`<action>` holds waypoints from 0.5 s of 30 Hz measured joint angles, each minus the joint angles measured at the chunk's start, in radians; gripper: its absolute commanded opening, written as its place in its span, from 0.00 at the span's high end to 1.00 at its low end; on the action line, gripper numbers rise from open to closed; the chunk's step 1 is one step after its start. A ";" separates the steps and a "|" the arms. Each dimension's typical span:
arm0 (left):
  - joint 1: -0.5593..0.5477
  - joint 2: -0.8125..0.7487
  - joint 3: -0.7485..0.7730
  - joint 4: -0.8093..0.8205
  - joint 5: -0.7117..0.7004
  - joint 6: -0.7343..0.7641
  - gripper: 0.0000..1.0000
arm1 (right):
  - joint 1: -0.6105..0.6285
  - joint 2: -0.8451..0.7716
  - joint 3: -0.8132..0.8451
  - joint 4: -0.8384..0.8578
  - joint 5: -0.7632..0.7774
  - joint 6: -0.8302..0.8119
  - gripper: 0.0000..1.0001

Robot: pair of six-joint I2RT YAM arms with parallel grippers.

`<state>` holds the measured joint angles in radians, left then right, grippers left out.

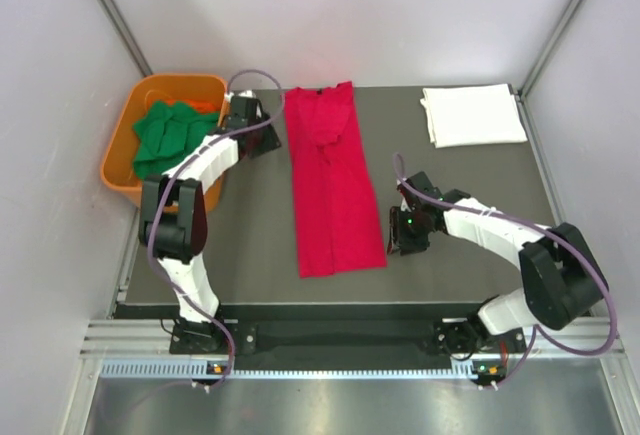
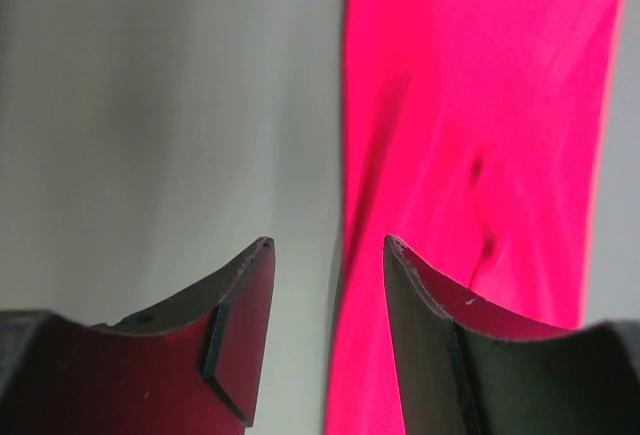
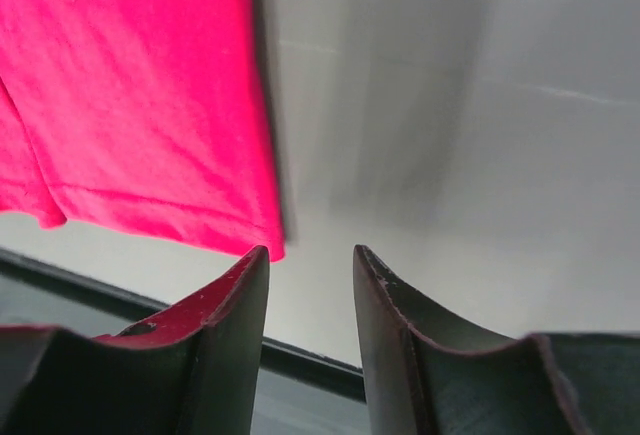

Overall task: Fold and stack the t-shirts
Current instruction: Fold the tshirt

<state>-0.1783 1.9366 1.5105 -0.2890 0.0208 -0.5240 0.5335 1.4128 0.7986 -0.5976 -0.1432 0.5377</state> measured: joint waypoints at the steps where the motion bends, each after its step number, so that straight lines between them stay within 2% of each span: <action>1: -0.013 -0.036 -0.056 -0.004 0.000 0.003 0.48 | 0.000 0.005 -0.006 0.010 -0.016 -0.005 0.61; 5: -0.069 -0.162 -0.252 -0.048 0.023 0.017 0.48 | 0.000 0.025 -0.035 0.053 -0.074 -0.020 0.62; 15: -0.085 -0.359 -0.368 -0.194 0.095 0.083 0.48 | 0.015 0.035 -0.104 0.164 -0.159 -0.011 0.63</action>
<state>-0.2634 1.5776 1.1423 -0.4831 0.1162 -0.4412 0.5484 1.4475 0.6945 -0.4332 -0.3019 0.5270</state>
